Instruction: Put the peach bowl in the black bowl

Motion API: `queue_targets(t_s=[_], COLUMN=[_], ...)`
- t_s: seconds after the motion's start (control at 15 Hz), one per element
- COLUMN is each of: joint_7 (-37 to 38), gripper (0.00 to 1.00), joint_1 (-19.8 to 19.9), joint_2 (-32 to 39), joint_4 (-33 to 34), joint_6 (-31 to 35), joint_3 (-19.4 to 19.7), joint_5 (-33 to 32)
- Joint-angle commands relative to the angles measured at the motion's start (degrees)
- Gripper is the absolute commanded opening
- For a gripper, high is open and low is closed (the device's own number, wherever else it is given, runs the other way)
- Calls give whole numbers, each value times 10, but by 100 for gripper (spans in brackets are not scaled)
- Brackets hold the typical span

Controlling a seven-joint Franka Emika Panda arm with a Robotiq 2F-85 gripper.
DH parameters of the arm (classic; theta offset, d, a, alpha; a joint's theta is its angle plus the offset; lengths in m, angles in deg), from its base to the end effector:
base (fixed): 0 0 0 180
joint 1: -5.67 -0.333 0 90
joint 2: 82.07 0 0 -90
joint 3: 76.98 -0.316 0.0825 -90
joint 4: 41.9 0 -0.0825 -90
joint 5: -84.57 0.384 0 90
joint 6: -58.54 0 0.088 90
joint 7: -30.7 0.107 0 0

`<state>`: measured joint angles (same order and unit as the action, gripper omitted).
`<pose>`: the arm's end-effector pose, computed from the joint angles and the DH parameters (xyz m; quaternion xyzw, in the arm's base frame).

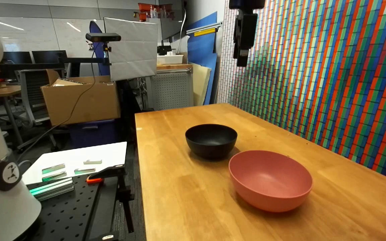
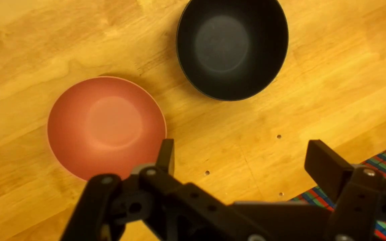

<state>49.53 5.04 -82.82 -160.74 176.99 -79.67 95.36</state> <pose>0.5436 0.0414 0.4364 -0.9805 0.1785 0.0128 0.0816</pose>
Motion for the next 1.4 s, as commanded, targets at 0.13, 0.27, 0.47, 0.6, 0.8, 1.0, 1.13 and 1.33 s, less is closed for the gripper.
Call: queue_targets(t_s=[0.13, 0.27, 0.47, 0.6, 0.8, 1.0, 1.13, 1.33], joint_7=[18, 29, 47, 60, 76, 85, 89, 69], gripper=[100, 100, 100, 100, 100, 100, 100, 100], joint_1=[-8, -11, -18, -23, -26, -29, -31, -25], joint_2=[126, 153, 185, 202, 220, 235, 244, 245], joint_4=[73, 75, 72, 68, 60, 53, 53, 51], joint_6=[21, 48, 92, 118, 135, 144, 144, 133], joint_3=[9, 16, 29, 40, 55, 67, 73, 67], joint_5=[-30, -58, -102, -126, -146, -154, -158, -140])
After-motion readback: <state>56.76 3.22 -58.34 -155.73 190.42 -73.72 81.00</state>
